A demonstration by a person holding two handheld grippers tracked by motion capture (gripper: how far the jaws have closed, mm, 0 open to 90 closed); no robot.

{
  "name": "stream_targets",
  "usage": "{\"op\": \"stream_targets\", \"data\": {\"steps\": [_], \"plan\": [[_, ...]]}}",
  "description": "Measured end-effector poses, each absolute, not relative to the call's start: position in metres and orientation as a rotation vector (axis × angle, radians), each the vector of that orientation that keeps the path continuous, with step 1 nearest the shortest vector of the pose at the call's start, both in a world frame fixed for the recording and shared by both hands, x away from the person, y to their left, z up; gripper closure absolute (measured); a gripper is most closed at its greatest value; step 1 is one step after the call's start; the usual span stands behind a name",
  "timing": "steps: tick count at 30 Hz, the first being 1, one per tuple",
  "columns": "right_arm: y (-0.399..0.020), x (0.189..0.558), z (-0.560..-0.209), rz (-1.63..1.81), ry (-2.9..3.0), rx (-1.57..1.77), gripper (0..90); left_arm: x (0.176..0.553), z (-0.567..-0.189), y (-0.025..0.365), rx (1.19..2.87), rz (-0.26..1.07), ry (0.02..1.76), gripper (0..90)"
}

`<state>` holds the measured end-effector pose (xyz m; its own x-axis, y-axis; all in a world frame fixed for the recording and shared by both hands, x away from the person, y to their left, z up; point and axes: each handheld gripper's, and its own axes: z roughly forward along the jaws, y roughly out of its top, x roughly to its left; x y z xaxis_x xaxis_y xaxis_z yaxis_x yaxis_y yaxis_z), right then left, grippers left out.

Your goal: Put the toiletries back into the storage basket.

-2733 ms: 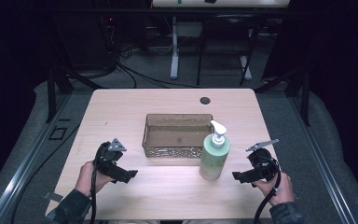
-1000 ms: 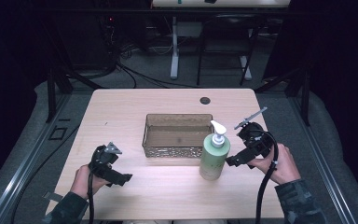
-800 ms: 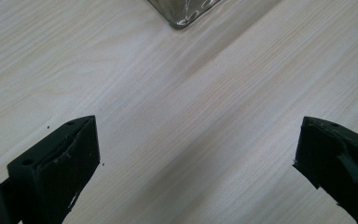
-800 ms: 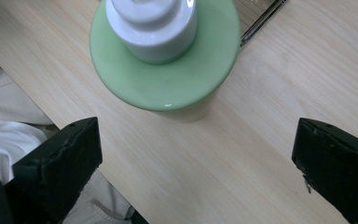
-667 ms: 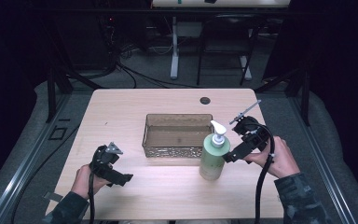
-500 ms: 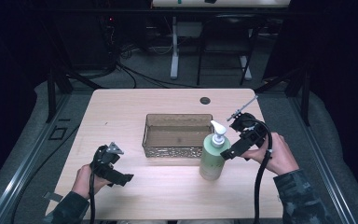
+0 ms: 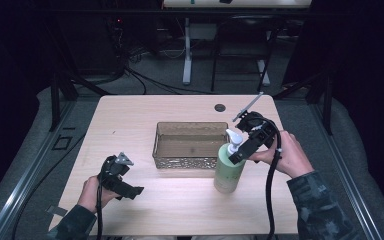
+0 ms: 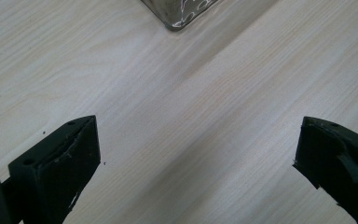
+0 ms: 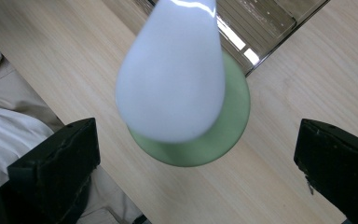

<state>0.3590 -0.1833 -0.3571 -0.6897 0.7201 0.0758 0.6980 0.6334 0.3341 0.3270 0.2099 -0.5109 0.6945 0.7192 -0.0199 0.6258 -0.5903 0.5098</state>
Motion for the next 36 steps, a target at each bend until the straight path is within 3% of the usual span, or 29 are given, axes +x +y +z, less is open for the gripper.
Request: {"op": "stream_targets", "data": {"steps": [9, 16, 18, 24, 32, 36], "plan": [[-0.168, 0.371, -0.350, 0.466, 2.808, 1.200, 6.6, 0.328, -0.513, 0.209, 2.434, 0.243, 1.032, 0.0], [-0.156, 0.377, -0.345, 0.409, 2.830, 1.167, 30.5, 0.328, -0.511, 0.208, 2.424, 0.239, 1.027, 0.0], [-0.154, 0.377, -0.344, 0.403, 2.829, 1.166, 32.2, 0.328, -0.511, 0.209, 2.427, 0.240, 1.022, 0.0], [-0.150, 0.378, -0.339, 0.373, 2.821, 1.161, 48.8, 0.329, -0.513, 0.209, 2.435, 0.230, 1.034, 0.0], [-0.147, 0.377, -0.335, 0.339, 2.822, 1.174, 61.1, 0.329, -0.513, 0.208, 2.445, 0.226, 1.030, 0.1], [-0.145, 0.377, -0.334, 0.326, 2.819, 1.163, 62.2, 0.330, -0.513, 0.208, 2.445, 0.226, 1.030, 0.1]]}}
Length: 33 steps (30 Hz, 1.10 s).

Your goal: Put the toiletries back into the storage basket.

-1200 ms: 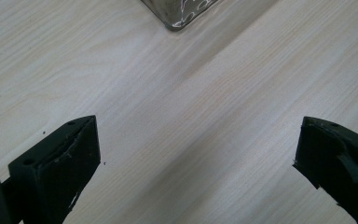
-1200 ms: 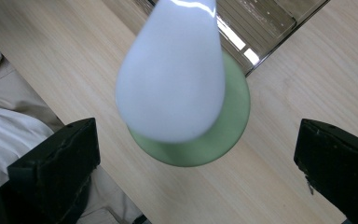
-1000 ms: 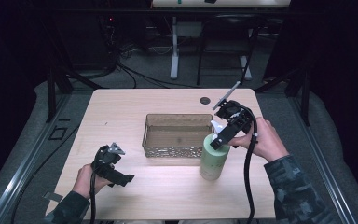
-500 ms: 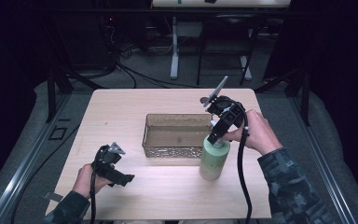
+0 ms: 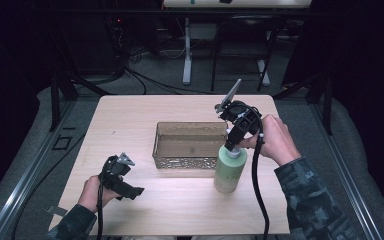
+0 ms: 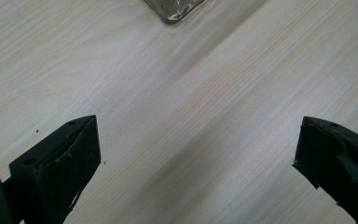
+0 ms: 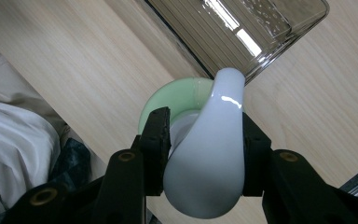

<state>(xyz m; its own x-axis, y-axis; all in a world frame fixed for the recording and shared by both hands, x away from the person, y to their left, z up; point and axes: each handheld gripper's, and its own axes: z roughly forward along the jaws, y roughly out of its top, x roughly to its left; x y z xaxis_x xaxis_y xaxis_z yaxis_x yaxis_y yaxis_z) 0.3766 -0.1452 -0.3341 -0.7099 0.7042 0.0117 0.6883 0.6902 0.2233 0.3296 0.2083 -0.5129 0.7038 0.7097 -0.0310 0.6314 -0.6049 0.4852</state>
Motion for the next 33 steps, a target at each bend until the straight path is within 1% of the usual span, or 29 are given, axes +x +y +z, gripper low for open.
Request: {"op": "stream_targets", "data": {"steps": [13, 33], "plan": [[-0.143, 0.378, -0.330, 0.317, 2.799, 1.147, 62.5, 0.331, -0.513, 0.209, 2.446, 0.229, 1.033, 0.1], [-0.135, 0.377, -0.303, 0.299, 2.813, 1.068, 62.5, 0.332, -0.514, 0.208, 2.454, 0.215, 1.025, 0.1]]}}
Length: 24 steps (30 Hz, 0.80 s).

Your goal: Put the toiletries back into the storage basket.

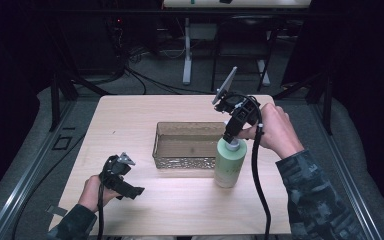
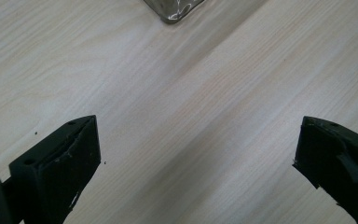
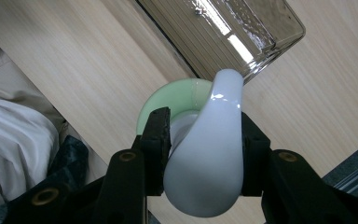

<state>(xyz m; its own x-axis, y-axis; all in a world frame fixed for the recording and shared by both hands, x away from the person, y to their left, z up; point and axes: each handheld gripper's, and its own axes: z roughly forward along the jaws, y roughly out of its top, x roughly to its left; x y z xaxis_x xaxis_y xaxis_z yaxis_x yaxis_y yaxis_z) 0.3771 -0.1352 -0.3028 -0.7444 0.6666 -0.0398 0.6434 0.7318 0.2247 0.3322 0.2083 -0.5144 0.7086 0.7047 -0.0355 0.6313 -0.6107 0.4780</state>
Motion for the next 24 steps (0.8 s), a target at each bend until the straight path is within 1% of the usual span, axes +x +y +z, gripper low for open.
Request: {"op": "stream_targets", "data": {"steps": [24], "plan": [[-0.128, 0.376, -0.271, 0.301, 2.812, 1.047, 62.5, 0.333, -0.516, 0.208, 2.456, 0.216, 1.022, 0.0]]}}
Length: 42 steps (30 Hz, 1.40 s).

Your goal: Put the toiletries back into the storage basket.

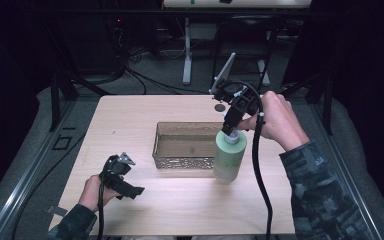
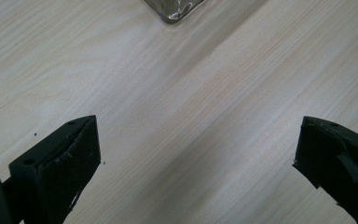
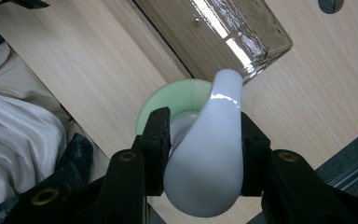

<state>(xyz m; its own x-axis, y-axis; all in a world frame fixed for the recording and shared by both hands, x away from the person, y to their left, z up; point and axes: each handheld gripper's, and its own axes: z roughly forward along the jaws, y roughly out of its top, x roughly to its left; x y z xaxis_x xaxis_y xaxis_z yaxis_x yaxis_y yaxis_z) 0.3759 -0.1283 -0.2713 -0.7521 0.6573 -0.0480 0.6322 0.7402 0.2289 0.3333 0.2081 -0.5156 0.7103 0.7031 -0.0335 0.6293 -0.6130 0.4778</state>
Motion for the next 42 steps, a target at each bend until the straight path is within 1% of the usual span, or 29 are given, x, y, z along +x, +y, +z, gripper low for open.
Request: {"op": "stream_targets", "data": {"steps": [23, 42], "plan": [[-0.122, 0.379, -0.244, 0.313, 2.789, 1.028, 62.5, 0.334, -0.517, 0.207, 2.463, 0.204, 1.013, 0.0], [-0.115, 0.396, -0.234, 0.310, 2.775, 1.032, 62.5, 0.334, -0.518, 0.206, 2.476, 0.194, 1.005, 0.1]]}}
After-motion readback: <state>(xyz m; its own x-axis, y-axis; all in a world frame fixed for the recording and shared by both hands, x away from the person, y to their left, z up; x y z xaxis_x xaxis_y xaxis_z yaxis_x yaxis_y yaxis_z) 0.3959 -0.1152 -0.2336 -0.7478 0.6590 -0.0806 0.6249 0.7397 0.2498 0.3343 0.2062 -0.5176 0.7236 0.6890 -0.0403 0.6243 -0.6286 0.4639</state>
